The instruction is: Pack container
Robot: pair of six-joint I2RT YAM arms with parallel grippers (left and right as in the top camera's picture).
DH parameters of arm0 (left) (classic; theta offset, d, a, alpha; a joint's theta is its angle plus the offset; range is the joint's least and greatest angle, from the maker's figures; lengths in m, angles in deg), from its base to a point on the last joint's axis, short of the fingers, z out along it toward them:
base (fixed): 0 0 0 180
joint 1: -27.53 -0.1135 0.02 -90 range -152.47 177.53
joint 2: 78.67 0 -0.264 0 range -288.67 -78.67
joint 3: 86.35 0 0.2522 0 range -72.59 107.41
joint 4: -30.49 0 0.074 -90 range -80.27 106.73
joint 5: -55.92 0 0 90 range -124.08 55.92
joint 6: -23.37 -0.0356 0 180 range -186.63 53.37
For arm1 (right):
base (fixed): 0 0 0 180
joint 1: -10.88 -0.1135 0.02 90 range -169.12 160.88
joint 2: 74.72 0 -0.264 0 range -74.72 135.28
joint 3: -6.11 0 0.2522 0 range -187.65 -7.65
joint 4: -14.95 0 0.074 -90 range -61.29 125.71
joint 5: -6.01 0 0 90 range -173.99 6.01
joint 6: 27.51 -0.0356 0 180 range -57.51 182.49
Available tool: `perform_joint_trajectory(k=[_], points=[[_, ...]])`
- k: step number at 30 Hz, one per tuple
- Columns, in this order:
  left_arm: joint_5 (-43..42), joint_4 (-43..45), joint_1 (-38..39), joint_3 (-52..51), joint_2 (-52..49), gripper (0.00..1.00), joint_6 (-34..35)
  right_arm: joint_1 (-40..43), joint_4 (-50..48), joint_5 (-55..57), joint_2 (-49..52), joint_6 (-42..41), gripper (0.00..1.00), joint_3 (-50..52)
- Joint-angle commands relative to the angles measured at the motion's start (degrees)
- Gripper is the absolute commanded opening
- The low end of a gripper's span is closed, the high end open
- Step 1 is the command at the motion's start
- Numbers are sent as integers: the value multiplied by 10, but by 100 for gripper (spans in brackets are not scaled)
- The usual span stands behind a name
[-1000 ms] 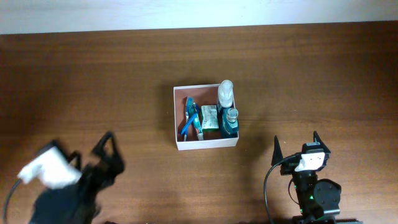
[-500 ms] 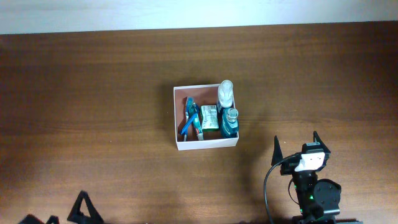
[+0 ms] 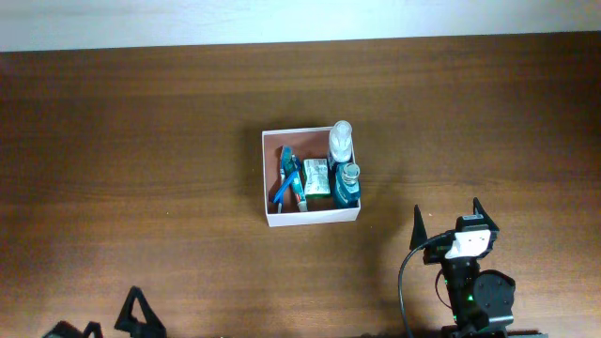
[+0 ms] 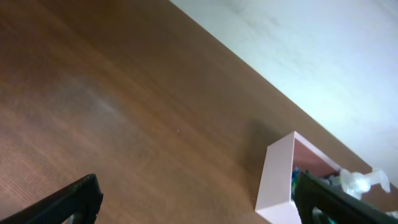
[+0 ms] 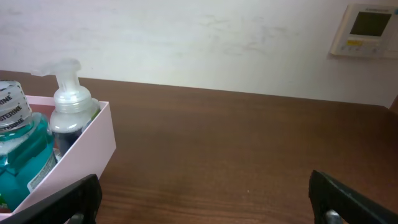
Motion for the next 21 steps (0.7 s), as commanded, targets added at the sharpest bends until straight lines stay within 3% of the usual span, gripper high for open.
perform_joint_trajectory(k=[1,16,21], points=[[4,41,-3,-32,5,99,-1,1,4,-3,-6,-1,98,3],[0,433,-3,-299,5,100,-2,1,4,-3,-6,-1,98,3],[-12,532,-3,-366,5,99,-65,1,4,-3,-6,-1,98,3]])
